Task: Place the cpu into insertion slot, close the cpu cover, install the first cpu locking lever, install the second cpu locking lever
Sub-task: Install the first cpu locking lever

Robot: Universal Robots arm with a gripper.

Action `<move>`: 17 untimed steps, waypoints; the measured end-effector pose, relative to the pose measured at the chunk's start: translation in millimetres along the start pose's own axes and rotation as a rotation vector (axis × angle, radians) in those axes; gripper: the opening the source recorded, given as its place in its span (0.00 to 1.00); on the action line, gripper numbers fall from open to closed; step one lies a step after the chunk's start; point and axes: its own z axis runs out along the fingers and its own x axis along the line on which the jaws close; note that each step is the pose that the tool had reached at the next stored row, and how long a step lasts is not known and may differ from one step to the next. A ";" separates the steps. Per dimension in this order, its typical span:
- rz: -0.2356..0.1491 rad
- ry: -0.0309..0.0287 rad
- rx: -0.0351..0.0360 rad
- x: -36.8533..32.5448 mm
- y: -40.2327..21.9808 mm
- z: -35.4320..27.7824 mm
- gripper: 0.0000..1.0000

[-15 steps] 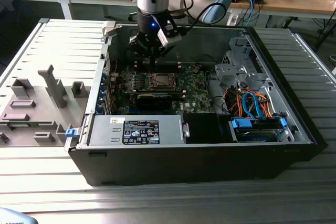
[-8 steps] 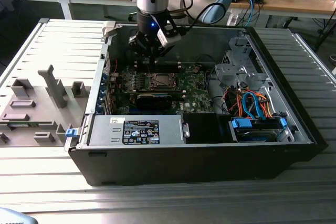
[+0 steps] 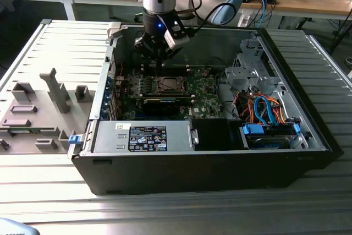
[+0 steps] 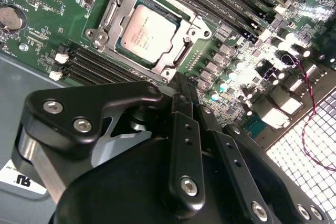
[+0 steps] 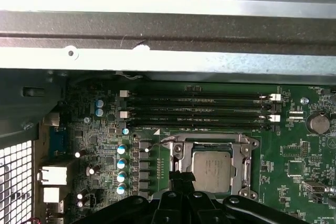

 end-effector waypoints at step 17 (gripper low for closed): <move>0.000 0.0000 0.0000 2.9 1.5 0.0 0.11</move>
